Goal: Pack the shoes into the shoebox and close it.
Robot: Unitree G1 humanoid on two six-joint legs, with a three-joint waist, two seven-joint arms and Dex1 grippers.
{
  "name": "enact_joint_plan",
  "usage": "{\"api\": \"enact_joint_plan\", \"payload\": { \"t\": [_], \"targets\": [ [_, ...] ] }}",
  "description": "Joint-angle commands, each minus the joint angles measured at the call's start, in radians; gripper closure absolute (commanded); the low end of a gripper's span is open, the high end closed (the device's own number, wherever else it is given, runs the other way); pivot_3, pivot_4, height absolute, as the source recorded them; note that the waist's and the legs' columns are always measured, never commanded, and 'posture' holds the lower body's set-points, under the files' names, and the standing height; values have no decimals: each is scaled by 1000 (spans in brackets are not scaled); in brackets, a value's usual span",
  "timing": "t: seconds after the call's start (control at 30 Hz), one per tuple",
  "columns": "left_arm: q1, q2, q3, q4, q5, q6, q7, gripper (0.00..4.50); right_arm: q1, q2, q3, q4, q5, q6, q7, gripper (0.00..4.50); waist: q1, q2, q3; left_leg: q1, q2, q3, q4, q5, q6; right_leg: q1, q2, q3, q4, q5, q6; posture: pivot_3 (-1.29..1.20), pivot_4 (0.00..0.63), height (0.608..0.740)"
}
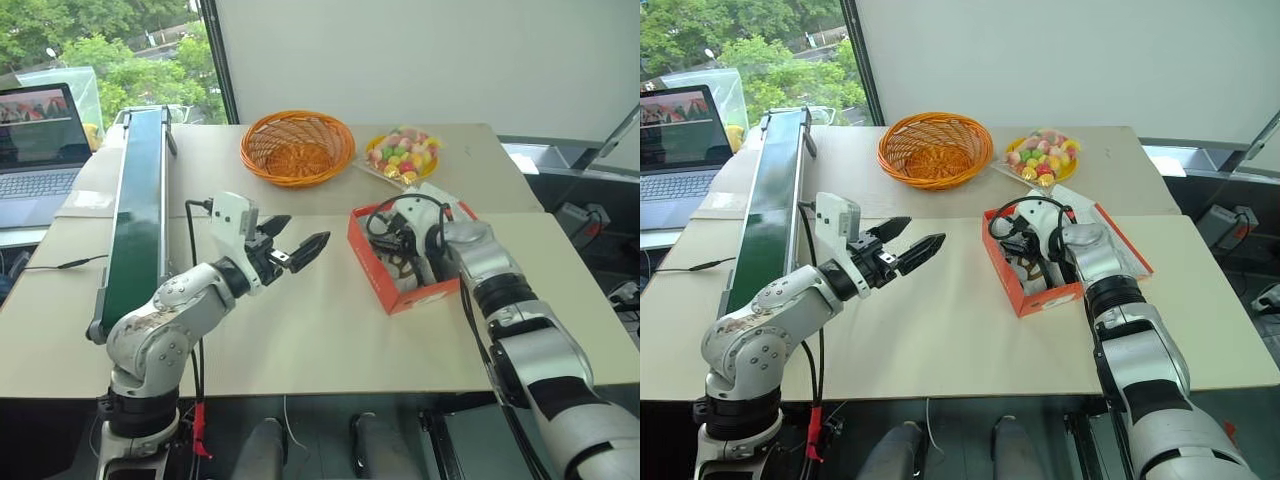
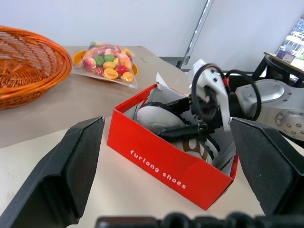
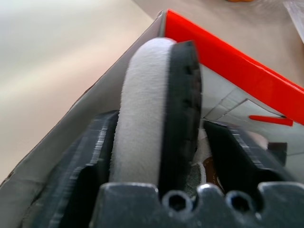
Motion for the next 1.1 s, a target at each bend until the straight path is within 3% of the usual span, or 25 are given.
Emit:
{"api": "enact_joint_plan", "payload": {
  "t": [0.03,0.4,0.6,0.83,0.87,1.1],
  "targets": [
    [-23,-2,-9,-19,3,-21,-8,0,-10,-18,-23,-111,-6,13,12,68,0,0,0,0,0,0,0,0,0,0,0,0,0,0,0,0,150,740],
    [-36,-11,-27,7,15,-36,-20,0,-16,-98,-110,-646,106,374,95,68,2,0,0,-1,0,0,0,0,0,-1,0,0,1,0,0,0,150,740],
    [-43,-4,-29,22,27,-42,-36,0,81,-190,-49,-716,62,346,161,1749,7,0,0,0,0,-1,0,0,0,0,0,-1,0,0,0,0,150,740],
    [-50,0,-26,25,32,-43,-44,0,126,-166,-13,-490,-6,151,118,4239,-4,0,0,0,0,0,1,0,0,-1,0,0,1,0,0,0,150,740],
    [-50,0,-25,24,33,-42,-44,0,122,-161,-11,-470,-11,137,117,4430,-5,0,0,0,0,0,1,0,0,-1,0,0,1,0,0,0,150,740],
    [-42,2,-18,9,32,-35,-33,0,75,-109,8,-328,-45,44,110,4430,-1,0,0,0,0,0,1,0,0,0,0,0,1,0,0,0,150,740]
  ]
}}
